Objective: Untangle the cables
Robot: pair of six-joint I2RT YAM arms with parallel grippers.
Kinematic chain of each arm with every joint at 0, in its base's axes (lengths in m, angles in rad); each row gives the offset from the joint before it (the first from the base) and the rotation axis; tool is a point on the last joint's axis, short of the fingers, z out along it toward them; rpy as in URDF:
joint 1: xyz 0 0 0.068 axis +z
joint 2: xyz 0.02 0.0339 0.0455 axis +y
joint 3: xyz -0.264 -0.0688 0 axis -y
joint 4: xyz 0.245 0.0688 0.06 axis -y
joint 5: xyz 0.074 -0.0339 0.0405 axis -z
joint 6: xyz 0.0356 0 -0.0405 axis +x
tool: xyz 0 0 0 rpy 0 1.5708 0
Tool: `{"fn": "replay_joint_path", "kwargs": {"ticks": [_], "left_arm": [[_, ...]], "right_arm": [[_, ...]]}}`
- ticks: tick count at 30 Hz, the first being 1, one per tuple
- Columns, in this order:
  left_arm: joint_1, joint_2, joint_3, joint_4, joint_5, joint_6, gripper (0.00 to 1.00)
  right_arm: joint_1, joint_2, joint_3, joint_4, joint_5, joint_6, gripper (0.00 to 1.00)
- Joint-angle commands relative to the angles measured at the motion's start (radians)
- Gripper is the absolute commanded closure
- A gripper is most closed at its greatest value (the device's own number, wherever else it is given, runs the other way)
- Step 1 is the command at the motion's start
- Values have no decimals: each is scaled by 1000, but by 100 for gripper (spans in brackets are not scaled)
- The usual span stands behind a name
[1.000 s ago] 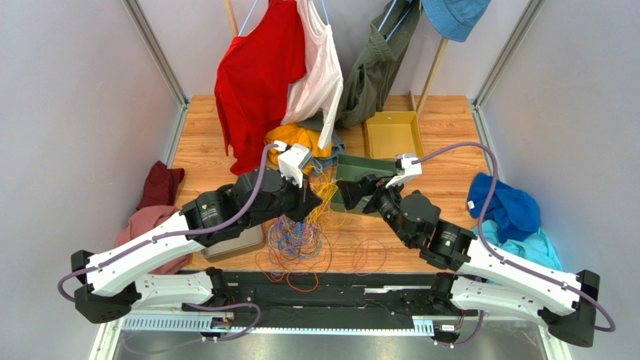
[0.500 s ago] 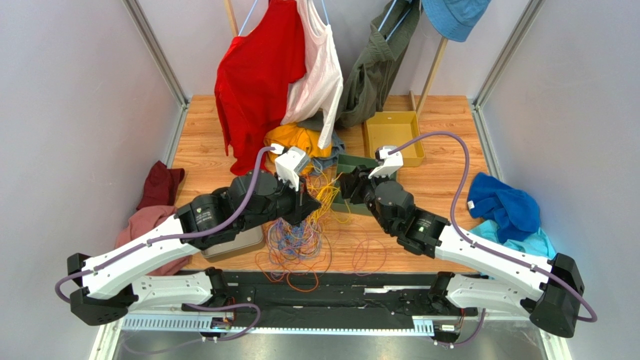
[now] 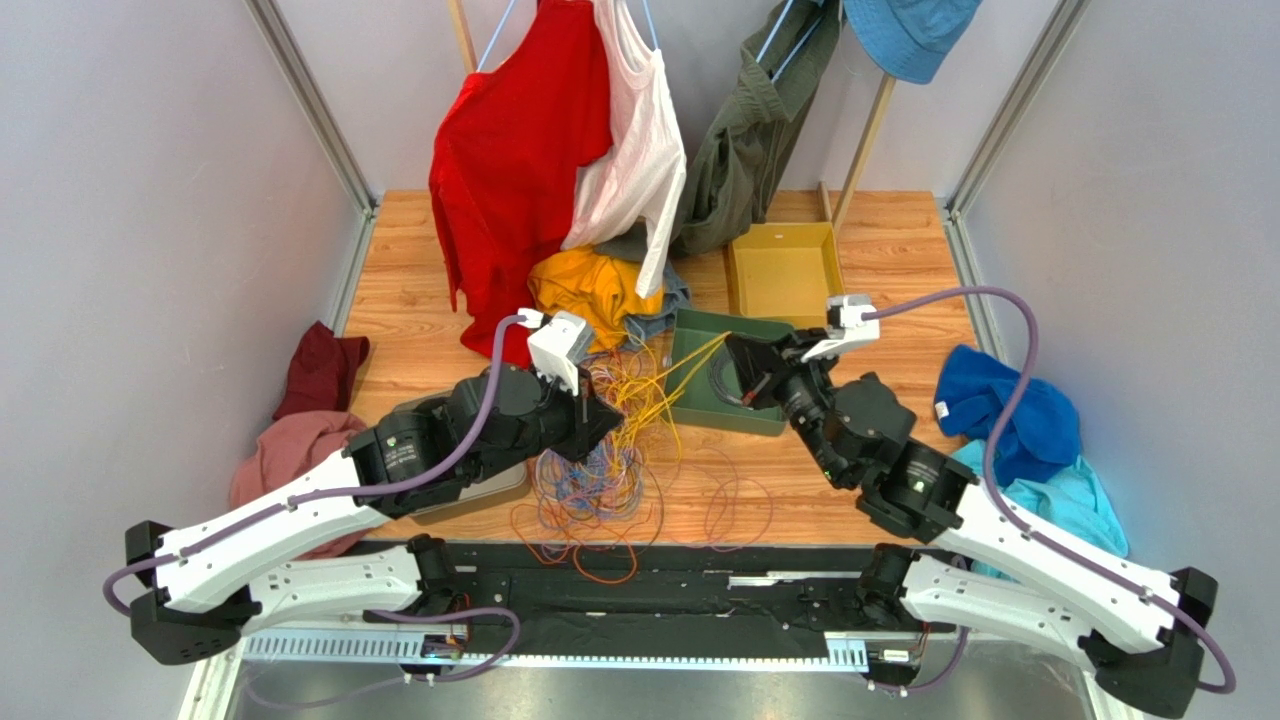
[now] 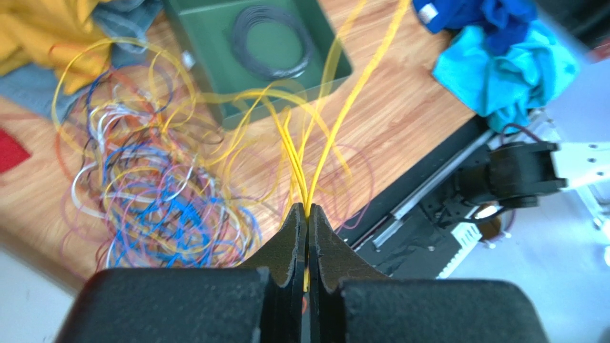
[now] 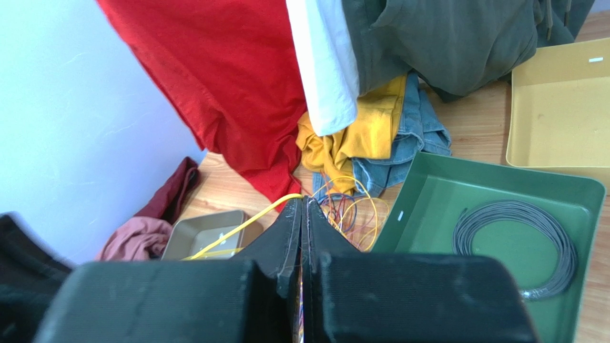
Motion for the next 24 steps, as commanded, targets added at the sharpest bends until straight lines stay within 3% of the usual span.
{"fn": "replay_joint_path", "kwargs": {"ticks": [1,4,5,6,7,9,10,11,12,15,21,24], "left_arm": [[-4,-45,-61,-11,-86,-45,97],[-4,-53,-86,-10,-114,-65,88],[-4,-57,-90,-11,-126,-77,71],[-4,-59,-101,-14,-132,-83,63],[-4,-63,-106,-11,-132,-86,62],[-6,-82,-124,12,-115,-79,68],[-4,-88,-129,32,-108,-74,85],[-4,-97,-135,38,-99,-74,92],[-6,-99,-133,41,-92,-73,99],[-6,-88,-106,46,-42,-54,100],[-4,-69,-37,3,0,-39,100],[-4,-83,-62,-17,-14,-45,100]], "right_arm": [[-11,-90,66,-106,82,-45,100],[-11,-128,104,-146,73,-54,100],[-11,-133,113,-155,71,-56,100],[-12,-139,130,-163,58,-56,100],[-11,-141,136,-177,50,-56,100],[-11,-133,147,-193,23,-53,100],[-11,-128,148,-206,7,-53,100],[-11,-119,147,-213,-13,-50,95],[-11,-99,141,-215,-65,-50,72],[-11,-47,110,-212,-140,-41,45],[-11,-38,34,-200,-172,-9,32],[-9,-38,-19,-267,-214,17,32]]}}
